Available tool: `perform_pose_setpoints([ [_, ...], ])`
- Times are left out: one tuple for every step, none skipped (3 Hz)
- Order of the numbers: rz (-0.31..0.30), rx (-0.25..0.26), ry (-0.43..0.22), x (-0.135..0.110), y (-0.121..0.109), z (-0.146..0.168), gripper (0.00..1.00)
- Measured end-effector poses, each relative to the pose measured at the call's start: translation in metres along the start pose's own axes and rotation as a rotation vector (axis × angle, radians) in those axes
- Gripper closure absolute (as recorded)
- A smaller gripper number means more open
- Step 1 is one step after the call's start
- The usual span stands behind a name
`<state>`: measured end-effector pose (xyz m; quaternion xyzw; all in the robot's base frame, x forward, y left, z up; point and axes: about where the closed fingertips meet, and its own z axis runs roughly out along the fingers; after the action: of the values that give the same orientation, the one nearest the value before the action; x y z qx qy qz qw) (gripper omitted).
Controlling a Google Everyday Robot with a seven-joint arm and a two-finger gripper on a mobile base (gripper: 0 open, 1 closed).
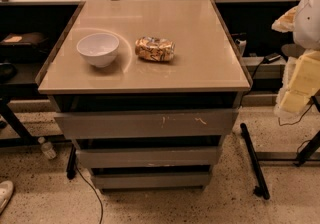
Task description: Open middle drawer
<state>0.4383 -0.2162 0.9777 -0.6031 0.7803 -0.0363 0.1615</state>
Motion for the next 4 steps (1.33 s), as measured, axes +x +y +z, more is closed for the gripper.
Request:
perform_pose_setpoints([
  [0.0,0.005,0.001,0.0,-0.001,0.0,0.0],
  [0.011,-0.04,0.027,0.014,0.007,0.04,0.0],
  [-0.027,-0.07,0.054,0.035,0.024,0.098,0.0],
  [-0.082,-0.104,0.03,0.057,0.043,0.162,0.0],
])
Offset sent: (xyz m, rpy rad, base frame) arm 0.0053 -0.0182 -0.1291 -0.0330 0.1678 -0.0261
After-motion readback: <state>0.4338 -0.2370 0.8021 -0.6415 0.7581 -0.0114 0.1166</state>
